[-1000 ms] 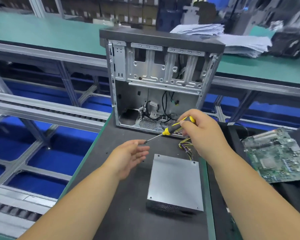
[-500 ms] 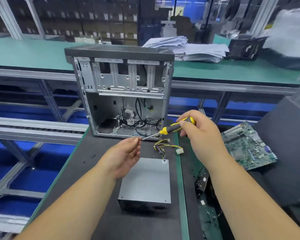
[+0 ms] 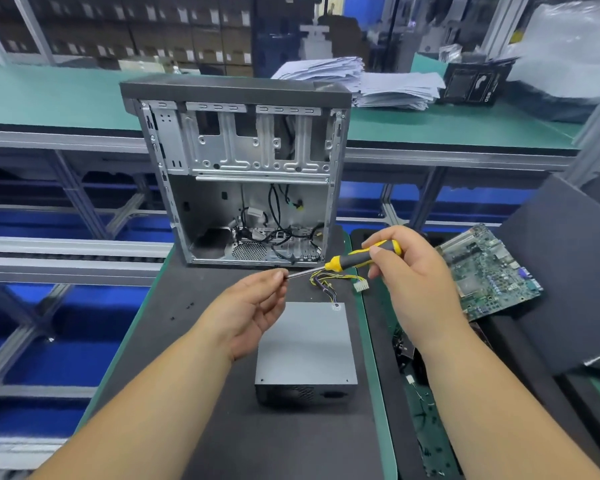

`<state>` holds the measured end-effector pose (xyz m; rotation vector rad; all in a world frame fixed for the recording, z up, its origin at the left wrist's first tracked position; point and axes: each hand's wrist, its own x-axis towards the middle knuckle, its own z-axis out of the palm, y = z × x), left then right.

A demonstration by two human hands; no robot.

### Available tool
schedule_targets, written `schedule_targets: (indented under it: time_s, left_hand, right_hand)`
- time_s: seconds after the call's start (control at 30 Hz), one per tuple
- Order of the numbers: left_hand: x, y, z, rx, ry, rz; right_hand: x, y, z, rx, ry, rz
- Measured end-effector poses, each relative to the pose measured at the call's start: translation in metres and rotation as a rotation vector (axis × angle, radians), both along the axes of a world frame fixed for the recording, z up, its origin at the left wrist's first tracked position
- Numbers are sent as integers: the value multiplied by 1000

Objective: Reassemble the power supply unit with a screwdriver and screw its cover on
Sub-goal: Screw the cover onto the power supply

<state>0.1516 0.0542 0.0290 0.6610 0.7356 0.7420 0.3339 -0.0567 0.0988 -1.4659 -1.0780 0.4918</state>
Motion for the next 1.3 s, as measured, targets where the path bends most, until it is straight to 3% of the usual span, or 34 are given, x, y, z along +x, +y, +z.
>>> schedule_targets:
  time_s: [0.53,0.83,0.97,1.07,1.2,1.3]
  left_hand:
    - [-82,-6,0,-5,-14,-72]
    - [-100,-14,-2,454,157,7]
    - [-94,-21,-11,625,265,2]
    - [-88,-26,-20,643,313,26]
    - [-81,-31,-32,633,314,-86]
    - [-84,-31,-47,776,517,-196]
  right_hand:
    - [-101,-19,13,38,-94,-28]
    - [-107,-32,8,-69,-222,-162]
    - [-99,-29,-6,-66,38,-97]
    - [-91,-24,-15,-77,92,-65]
    - [-90,-20,-27,-123,45,-83]
    - [-90,-22,-34,-164,-124,-101]
